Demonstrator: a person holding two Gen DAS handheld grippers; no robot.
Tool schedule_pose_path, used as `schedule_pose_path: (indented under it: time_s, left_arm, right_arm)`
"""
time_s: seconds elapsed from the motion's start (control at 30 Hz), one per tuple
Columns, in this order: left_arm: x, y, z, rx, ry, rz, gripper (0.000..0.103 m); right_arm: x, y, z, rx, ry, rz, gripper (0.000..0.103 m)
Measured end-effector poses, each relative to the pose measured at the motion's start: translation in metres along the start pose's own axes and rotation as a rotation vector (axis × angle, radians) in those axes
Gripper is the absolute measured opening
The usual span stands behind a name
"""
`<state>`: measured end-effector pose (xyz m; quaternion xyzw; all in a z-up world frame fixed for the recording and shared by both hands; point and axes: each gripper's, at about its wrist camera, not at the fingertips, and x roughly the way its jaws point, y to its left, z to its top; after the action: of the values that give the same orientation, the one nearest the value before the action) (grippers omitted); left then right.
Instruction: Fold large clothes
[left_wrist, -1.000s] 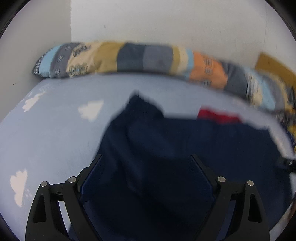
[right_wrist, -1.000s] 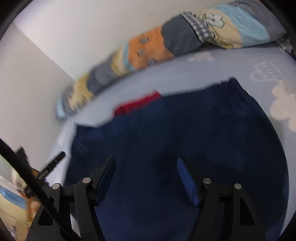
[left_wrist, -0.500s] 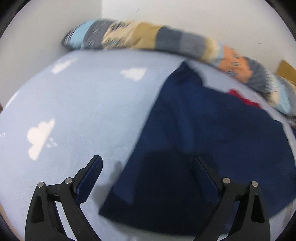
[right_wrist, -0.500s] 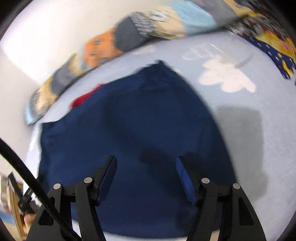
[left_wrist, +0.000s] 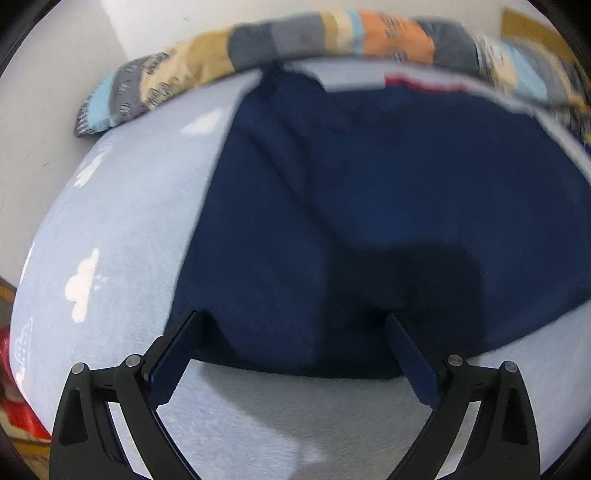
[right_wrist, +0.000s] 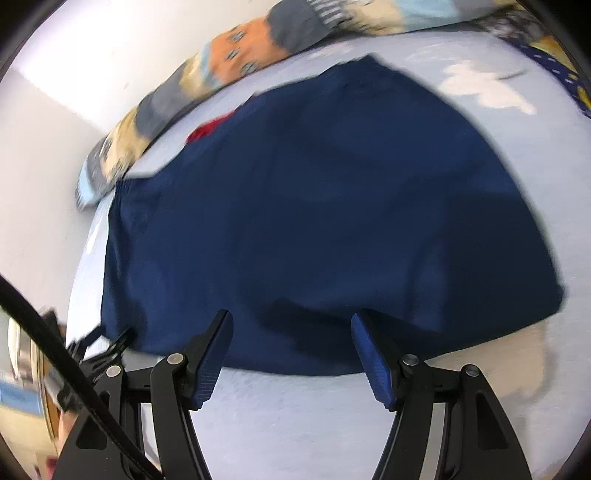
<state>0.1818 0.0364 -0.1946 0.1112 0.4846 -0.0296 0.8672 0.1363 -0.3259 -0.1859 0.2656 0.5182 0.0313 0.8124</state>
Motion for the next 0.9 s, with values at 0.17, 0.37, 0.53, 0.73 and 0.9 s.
schedule_pose_path:
  time_s: [0.17, 0.37, 0.53, 0.73, 0.9]
  left_arm:
    - [-0.047, -0.013, 0.017, -0.043, -0.196, -0.01, 0.099]
    - [-0.035, -0.041, 0.028, 0.035, -0.187, 0.0, 0.099]
    - [-0.006, -0.041, 0.028, 0.042, -0.118, 0.032, 0.099]
    - [0.011, -0.051, 0.016, 0.131, -0.104, 0.125, 0.099]
    - [0.007, -0.055, 0.014, 0.168, -0.129, 0.14, 0.099]
  right_arm:
    - [-0.026, -0.003, 0.013, 0.014, -0.088, -0.001, 0.076]
    - [-0.014, 0.021, 0.011, -0.025, -0.049, 0.036, 0.078]
    - [0.0, 0.026, 0.01, 0.015, -0.001, 0.098, 0.081]
    - [0.016, 0.03, 0.007, 0.016, 0.042, 0.073, 0.086]
    - [0.015, 0.035, 0.006, -0.019, 0.036, 0.041, 0.086]
